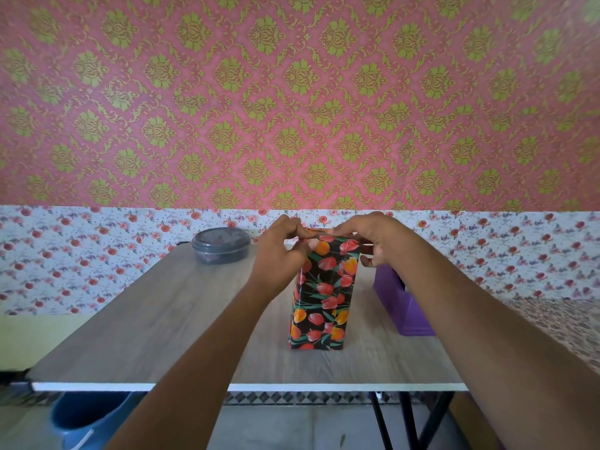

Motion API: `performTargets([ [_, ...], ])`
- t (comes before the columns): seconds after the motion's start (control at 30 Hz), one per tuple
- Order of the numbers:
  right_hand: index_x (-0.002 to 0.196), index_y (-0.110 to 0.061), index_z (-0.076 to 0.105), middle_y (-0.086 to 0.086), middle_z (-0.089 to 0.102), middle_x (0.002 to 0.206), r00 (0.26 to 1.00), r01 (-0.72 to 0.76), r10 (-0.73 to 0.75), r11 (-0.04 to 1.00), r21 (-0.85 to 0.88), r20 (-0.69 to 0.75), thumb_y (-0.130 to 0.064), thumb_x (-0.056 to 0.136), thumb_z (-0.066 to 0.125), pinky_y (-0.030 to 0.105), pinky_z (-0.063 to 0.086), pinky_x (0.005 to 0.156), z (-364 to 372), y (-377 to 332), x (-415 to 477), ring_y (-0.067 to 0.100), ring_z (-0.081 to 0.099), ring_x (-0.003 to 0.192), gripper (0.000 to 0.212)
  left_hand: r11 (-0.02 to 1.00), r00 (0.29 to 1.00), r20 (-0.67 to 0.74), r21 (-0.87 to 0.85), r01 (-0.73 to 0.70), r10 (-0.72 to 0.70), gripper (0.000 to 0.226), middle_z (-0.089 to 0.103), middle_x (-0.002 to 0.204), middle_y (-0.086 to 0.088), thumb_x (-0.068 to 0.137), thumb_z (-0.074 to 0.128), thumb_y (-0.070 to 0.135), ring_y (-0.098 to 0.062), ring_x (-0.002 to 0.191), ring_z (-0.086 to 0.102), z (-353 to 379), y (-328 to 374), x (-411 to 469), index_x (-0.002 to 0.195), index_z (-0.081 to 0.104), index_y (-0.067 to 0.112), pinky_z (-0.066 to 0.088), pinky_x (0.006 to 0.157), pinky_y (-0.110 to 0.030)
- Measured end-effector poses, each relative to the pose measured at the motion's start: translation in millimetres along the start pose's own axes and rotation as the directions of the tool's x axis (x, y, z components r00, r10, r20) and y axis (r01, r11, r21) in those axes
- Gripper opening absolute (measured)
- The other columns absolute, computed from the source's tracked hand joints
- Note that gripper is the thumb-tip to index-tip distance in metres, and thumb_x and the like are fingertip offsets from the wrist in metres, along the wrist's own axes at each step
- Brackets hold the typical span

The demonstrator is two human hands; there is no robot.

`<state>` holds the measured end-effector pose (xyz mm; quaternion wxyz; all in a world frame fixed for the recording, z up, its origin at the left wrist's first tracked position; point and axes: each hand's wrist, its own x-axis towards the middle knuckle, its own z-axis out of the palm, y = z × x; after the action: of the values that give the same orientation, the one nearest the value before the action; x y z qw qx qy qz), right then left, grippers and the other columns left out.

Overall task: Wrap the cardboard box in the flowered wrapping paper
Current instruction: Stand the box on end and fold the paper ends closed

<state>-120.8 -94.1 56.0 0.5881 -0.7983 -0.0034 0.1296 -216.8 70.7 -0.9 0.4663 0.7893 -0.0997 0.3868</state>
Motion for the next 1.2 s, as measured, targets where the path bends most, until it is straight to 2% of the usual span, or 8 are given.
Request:
performTargets([
  [0.2,0.1,-0.018,0.072,0.008,0.07,0.121,0.979,0.164,-0.196,0.92,0.357,0.054,-0.012,0.094,0.071,0.041,0.055,0.083,-11,37,0,0.026,0.064,0.112,0.009,0.992,0.998,0.044,0.118,-0.048,0.043,0.023,0.054,0.095,-0.004,0.098,0.059,0.006,-0.018,0.094,0.052,0,-6,1,0.111,0.076,0.014,0.041,0.08,-0.019],
  [0.3,0.122,-0.039,0.066,0.003,0.063,0.136,0.913,0.281,-0.357,0.901,0.329,0.197,-0.034,0.081,0.083,0.047,0.046,0.095,-6,71,-8,0.024,0.056,0.127,0.045,0.998,1.0,-0.018,0.056,0.007,-0.006,0.029,0.044,0.088,0.001,0.1,0.058,0.007,-0.02,0.092,0.048,1,-10,-3,0.12,0.076,0.019,0.038,0.081,-0.03],
  [0.43,0.144,-0.047,0.036,-0.002,0.066,0.129,0.83,0.489,-0.486,0.87,0.061,0.273,-0.01,0.061,0.098,0.036,0.054,0.096,8,100,-11,0.012,0.063,0.121,0.11,0.985,0.998,-0.034,-0.165,0.055,-0.061,0.027,0.048,0.094,-0.001,0.101,0.056,0.004,-0.021,0.099,0.053,-7,-14,-12,0.111,0.079,0.014,0.052,0.088,-0.042],
  [0.53,0.145,-0.04,0.04,-0.012,0.07,0.119,0.773,0.632,-0.616,0.768,-0.099,0.154,-0.02,0.054,0.102,0.029,0.058,0.093,19,103,-14,0.004,0.067,0.111,0.112,0.958,0.992,-0.052,-0.271,0.096,-0.114,0.029,0.062,0.103,0.0,0.101,0.053,0.001,-0.016,0.103,0.061,-15,-20,-14,0.108,0.079,0.011,0.054,0.089,-0.046],
  [0.67,0.148,-0.042,0.039,-0.02,0.066,0.126,0.606,0.772,-0.792,0.564,-0.294,0.073,-0.044,0.053,0.098,0.026,0.049,0.102,35,104,-16,-0.001,0.061,0.118,0.112,0.918,0.977,-0.07,-0.363,0.161,-0.199,0.03,0.07,0.116,0.0,0.1,0.053,0.047,-0.017,0.114,0.065,-20,-31,-25,0.112,0.07,0.024,0.052,0.094,-0.039],
  [0.9,0.148,-0.032,0.043,0.008,0.051,0.122,0.335,0.476,-0.93,0.028,-0.879,0.152,-0.042,0.058,0.092,0.046,0.046,0.084,70,138,-7,0.029,0.053,0.108,0.103,0.932,0.962,0.149,-0.254,0.259,-0.227,0.053,0.07,0.122,0.004,0.083,0.069,0.056,-0.016,0.118,0.065,-15,-73,-53,0.127,0.062,0.028,0.054,0.096,-0.036],
  [1.07,0.139,-0.017,0.061,0.003,0.054,0.137,0.51,0.685,-0.804,0.165,-0.71,0.305,-0.051,0.071,0.087,0.05,0.043,0.105,76,173,0,0.027,0.05,0.127,0.08,0.921,0.917,0.203,-0.118,0.372,-0.344,0.041,0.074,0.109,0.004,0.088,0.067,0.004,-0.021,0.107,0.069,-15,-112,-78,0.126,0.067,0.019,0.059,0.093,-0.043],
  [1.2,0.113,-0.009,0.073,0.006,0.064,0.121,0.283,0.691,-0.958,0.237,-0.683,-0.047,-0.038,0.091,0.074,0.037,0.043,0.102,61,193,2,0.022,0.058,0.116,0.036,0.893,0.914,0.211,-0.221,0.391,-0.348,0.035,0.073,0.121,0.009,0.099,0.063,0.015,-0.014,0.119,0.066,-17,-117,-89,0.13,0.066,0.031,0.055,0.099,-0.033],
])
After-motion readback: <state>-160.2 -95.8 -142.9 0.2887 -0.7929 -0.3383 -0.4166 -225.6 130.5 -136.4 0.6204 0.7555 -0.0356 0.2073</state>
